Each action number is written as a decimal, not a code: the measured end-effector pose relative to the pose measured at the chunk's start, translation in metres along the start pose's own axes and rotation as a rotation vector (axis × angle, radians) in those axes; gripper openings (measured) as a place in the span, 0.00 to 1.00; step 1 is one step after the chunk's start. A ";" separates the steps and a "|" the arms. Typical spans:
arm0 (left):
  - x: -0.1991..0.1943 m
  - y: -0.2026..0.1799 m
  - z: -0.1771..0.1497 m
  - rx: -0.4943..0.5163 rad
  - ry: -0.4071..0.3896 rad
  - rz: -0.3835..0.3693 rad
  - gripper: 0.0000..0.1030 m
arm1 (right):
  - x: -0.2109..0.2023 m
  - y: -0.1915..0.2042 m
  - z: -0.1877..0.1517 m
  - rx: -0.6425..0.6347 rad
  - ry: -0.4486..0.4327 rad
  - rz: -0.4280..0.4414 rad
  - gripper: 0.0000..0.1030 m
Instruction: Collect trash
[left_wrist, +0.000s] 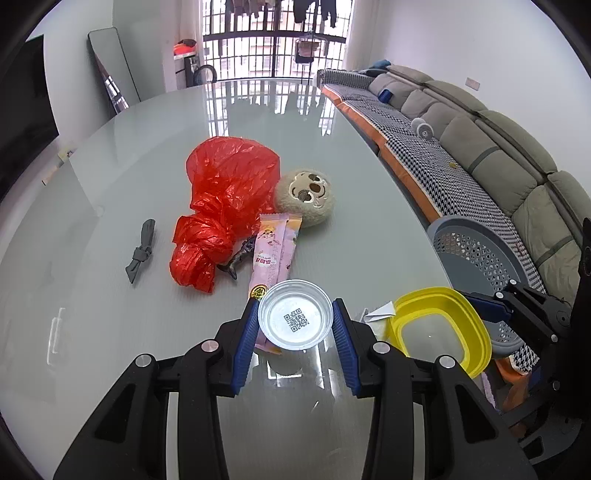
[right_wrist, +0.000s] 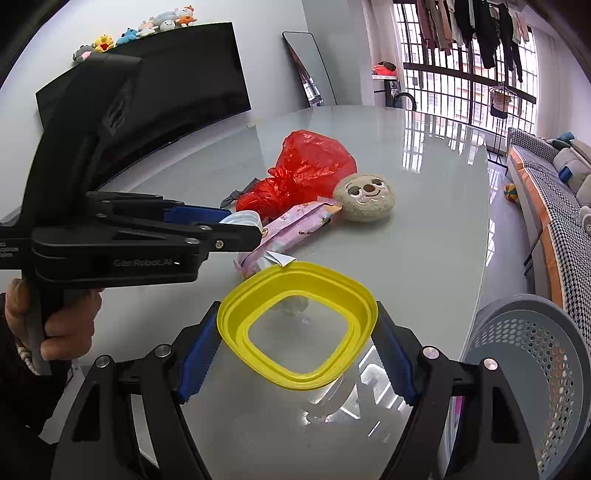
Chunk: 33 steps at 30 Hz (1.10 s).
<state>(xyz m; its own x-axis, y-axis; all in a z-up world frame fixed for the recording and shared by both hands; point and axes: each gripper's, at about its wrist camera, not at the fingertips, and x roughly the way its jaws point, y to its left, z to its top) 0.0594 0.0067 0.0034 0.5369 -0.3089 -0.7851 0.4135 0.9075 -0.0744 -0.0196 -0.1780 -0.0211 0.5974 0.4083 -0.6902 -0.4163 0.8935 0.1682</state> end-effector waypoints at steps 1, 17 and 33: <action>0.000 -0.001 0.000 0.004 -0.001 -0.009 0.38 | 0.001 0.000 0.000 -0.003 0.002 0.000 0.73; 0.013 0.002 0.009 0.025 0.018 -0.017 0.38 | -0.006 0.007 -0.001 -0.034 -0.021 0.022 0.73; 0.022 -0.019 -0.009 0.027 0.050 -0.065 0.38 | -0.002 -0.046 -0.027 0.064 0.136 -0.274 0.73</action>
<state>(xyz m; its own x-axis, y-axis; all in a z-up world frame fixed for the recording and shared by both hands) 0.0572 -0.0148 -0.0182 0.4712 -0.3522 -0.8087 0.4661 0.8778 -0.1107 -0.0199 -0.2250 -0.0469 0.5828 0.1254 -0.8029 -0.2054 0.9787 0.0037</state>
